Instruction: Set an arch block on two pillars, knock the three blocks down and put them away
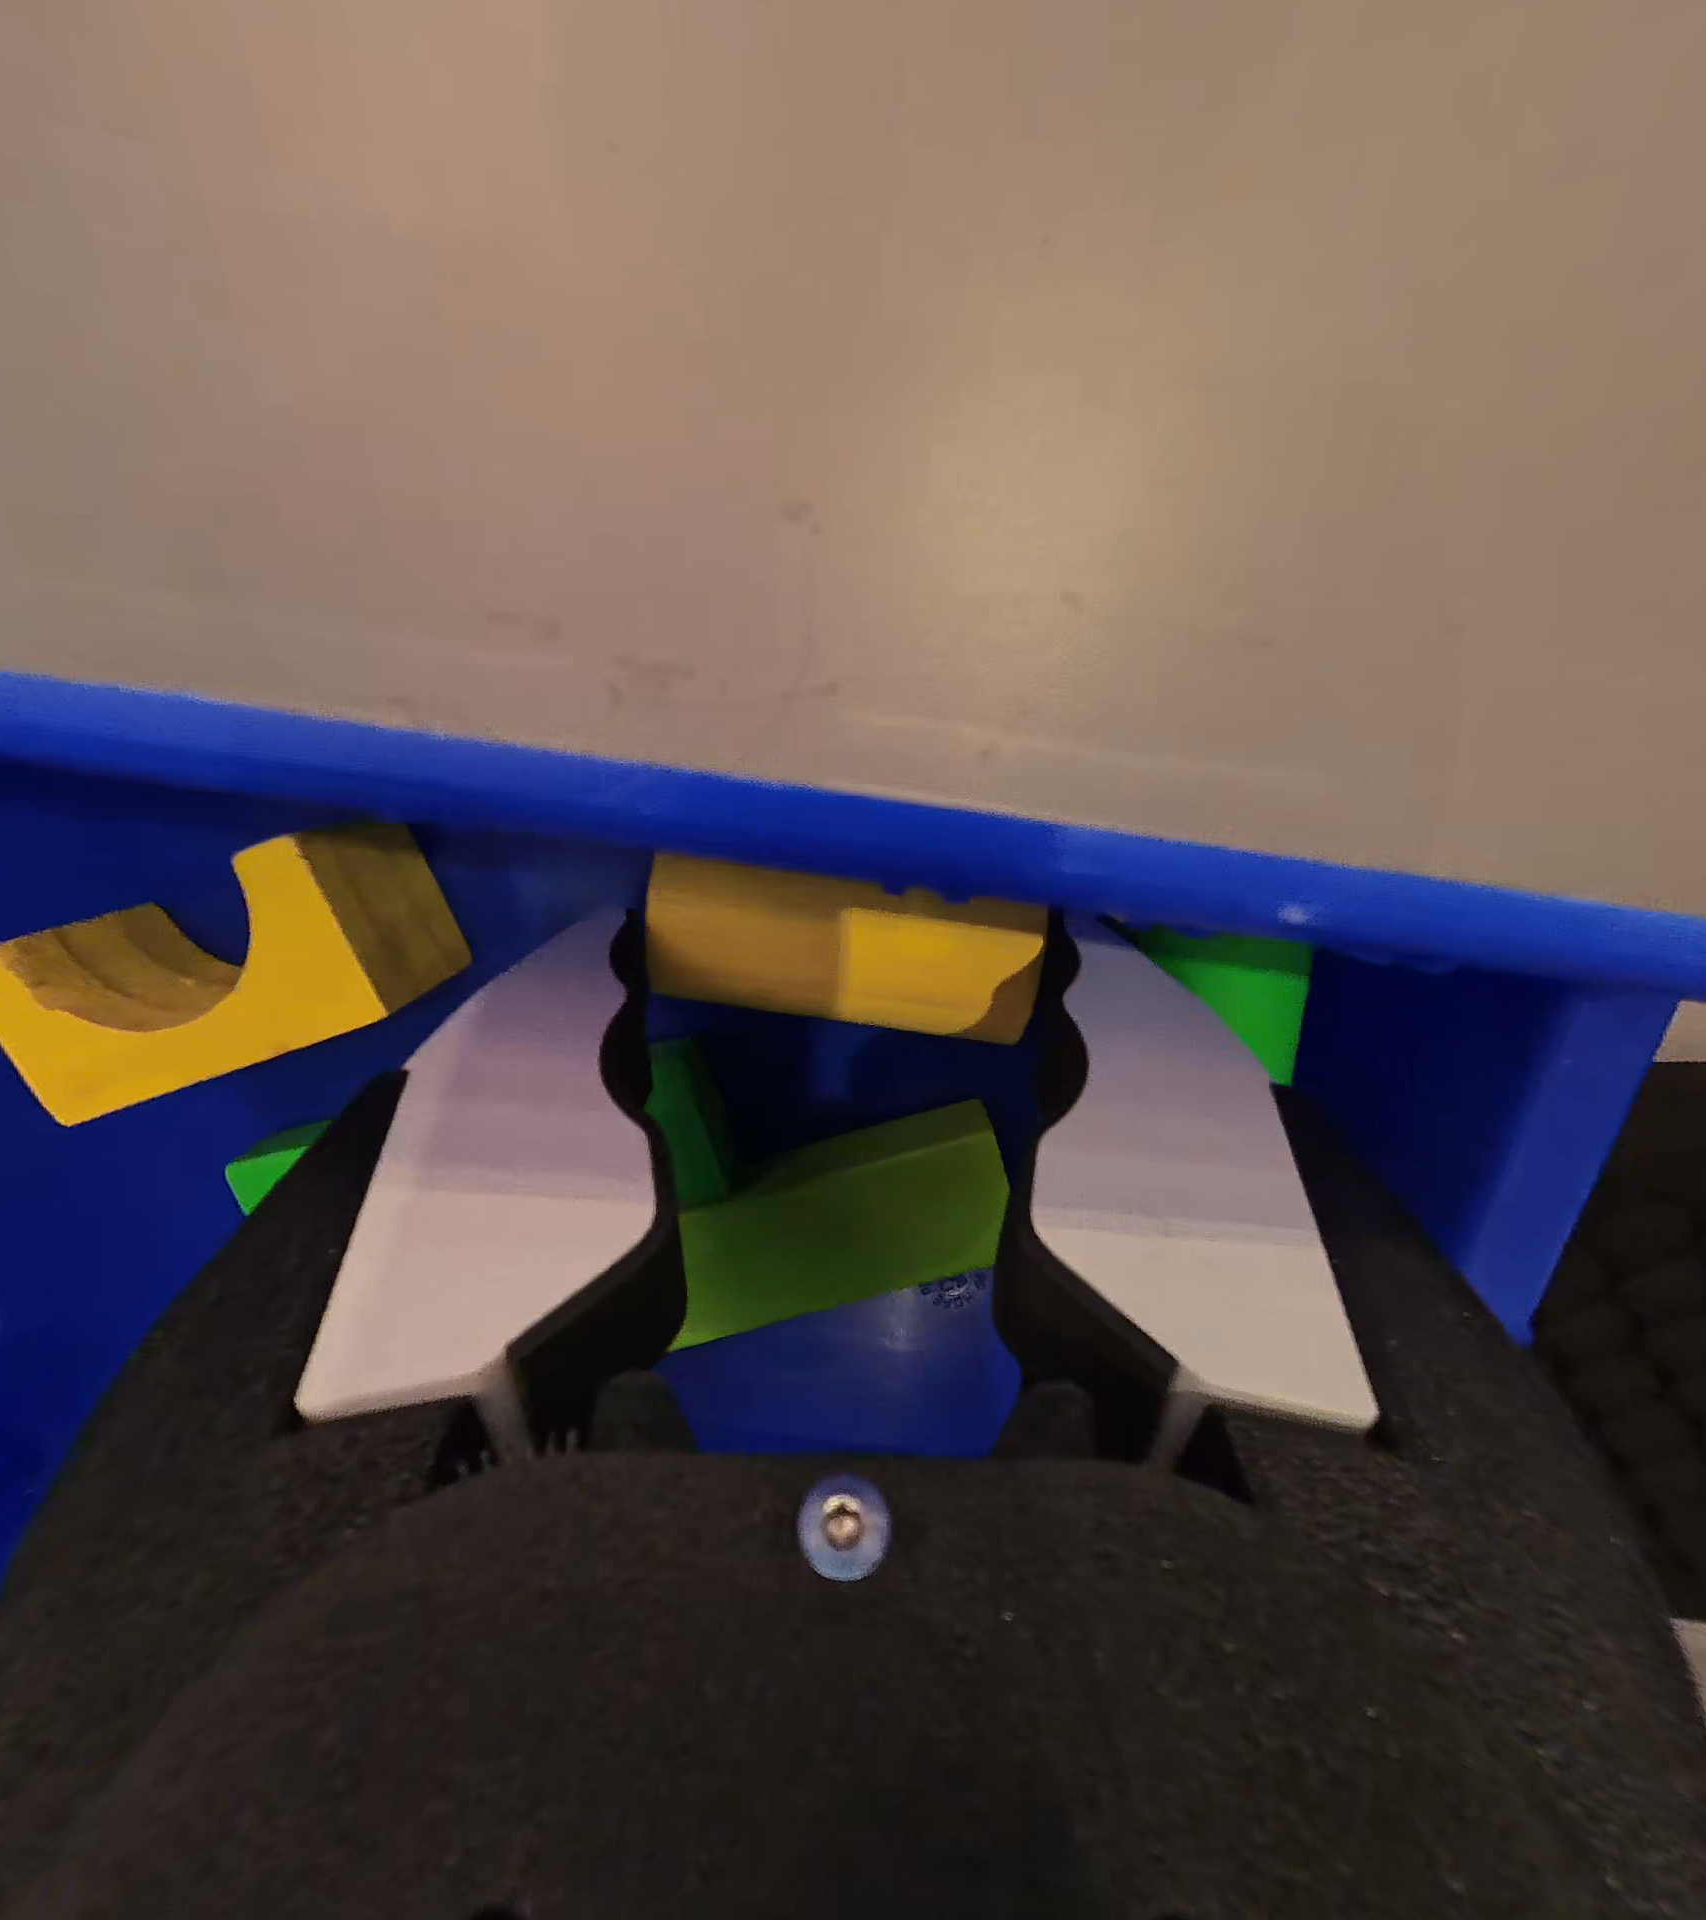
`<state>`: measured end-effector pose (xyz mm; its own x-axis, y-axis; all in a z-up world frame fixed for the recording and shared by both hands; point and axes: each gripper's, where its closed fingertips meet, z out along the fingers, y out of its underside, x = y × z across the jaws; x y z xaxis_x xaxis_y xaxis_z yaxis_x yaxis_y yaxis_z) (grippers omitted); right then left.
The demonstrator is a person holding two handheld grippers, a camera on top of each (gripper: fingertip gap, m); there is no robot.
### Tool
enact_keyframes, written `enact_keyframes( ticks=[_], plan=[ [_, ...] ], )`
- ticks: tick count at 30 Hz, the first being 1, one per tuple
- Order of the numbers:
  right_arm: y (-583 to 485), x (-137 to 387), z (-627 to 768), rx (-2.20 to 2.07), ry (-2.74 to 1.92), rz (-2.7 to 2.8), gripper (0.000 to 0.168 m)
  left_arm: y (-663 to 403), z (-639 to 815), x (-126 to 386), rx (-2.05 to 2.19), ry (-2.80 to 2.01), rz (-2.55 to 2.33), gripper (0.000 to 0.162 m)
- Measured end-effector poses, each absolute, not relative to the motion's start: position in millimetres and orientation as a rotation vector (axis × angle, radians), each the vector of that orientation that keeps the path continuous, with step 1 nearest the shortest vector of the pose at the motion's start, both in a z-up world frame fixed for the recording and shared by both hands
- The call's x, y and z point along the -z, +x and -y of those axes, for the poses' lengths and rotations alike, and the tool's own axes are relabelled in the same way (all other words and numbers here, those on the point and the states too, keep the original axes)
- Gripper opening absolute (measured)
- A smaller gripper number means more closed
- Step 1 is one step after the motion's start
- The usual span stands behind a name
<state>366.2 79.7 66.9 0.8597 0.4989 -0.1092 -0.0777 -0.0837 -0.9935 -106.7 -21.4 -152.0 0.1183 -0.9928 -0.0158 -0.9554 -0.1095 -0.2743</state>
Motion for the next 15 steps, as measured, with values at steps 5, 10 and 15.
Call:
enact_keyframes(
  ticks=[5,10,15],
  plan=[
    [364,-65,-80,-0.499,-1.597,0.345,0.053,-113,25,147,0.3,-2.272,-1.863,0.073],
    [354,-64,-80,-0.521,-1.605,0.353,0.053,-126,11,104,0.304,-2.22,-1.649,0.073],
    [305,-72,-69,-0.738,-1.611,0.378,0.053,-105,10,6,0.325,-1.923,-1.484,0.073]
  ],
)
